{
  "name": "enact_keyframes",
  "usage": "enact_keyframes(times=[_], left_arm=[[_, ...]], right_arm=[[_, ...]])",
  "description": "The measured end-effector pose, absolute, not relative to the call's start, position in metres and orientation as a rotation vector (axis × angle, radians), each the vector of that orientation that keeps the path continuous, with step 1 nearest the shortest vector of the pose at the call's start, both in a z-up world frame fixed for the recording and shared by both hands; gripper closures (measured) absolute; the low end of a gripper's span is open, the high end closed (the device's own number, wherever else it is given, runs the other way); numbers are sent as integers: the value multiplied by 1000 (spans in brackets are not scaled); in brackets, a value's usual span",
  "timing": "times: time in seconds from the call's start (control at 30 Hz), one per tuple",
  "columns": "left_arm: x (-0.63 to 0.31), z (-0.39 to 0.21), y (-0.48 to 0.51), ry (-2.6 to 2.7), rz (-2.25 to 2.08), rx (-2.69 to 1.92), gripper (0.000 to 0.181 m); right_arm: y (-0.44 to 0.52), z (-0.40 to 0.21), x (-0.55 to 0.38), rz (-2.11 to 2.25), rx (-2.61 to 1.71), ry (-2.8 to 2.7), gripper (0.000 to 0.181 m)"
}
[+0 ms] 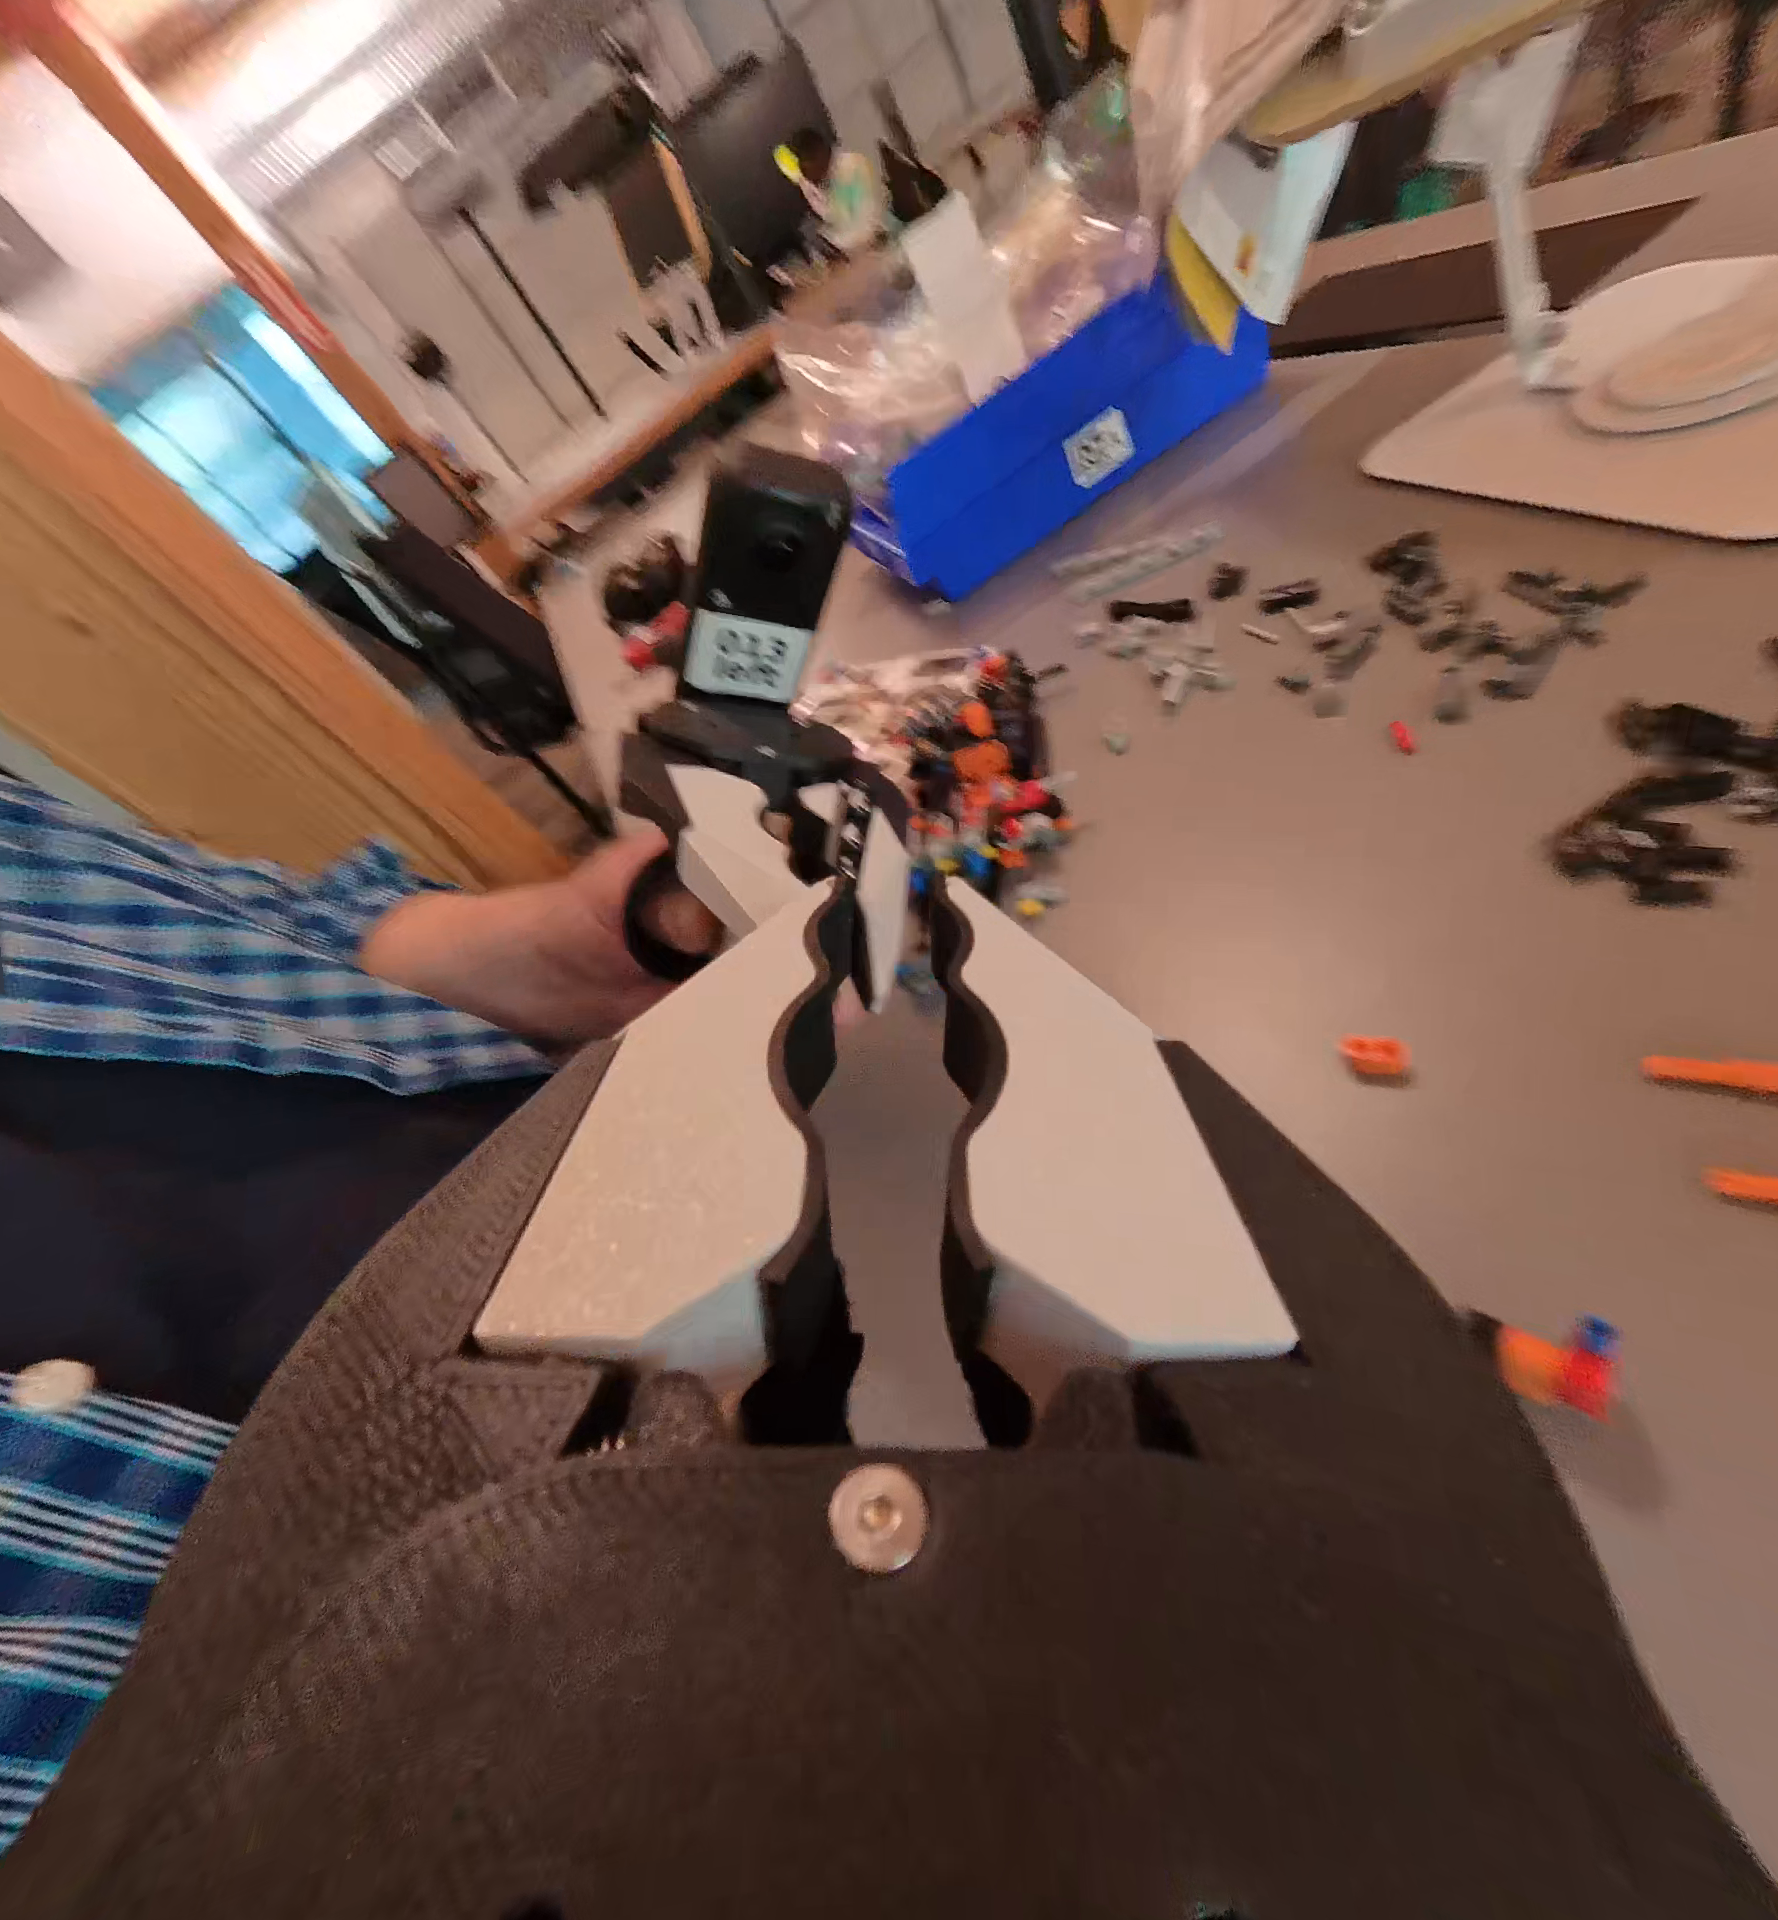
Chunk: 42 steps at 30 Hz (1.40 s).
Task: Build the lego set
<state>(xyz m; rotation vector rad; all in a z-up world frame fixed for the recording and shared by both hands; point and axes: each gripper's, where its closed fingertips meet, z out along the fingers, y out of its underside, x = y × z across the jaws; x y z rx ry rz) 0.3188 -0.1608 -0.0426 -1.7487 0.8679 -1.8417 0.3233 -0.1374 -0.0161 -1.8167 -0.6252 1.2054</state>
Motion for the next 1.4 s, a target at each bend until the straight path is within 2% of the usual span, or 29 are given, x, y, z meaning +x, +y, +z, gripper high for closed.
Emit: enact_keyframes(times=[0.3,0.6,1.0,1.17,1.4], left_arm=[[328,-63,-168,908,-1813,-1880,175],[346,-88,-170,915,-1777,-2048,175],[372,-145,-180,1003,-1643,-2428,175],[373,-151,-167,1018,-1522,-2445,175],[368,-153,-167,1038,-1492,-2521,164]], right_arm=[[-150,-41,385,766,-1923,-736,159],[-174,-101,436,541,-2061,-790,145],[-176,-138,453,618,-2082,-733,145],[-174,-142,448,634,-2068,-748,145],[-174,-141,448,645,-2063,-760,146]])
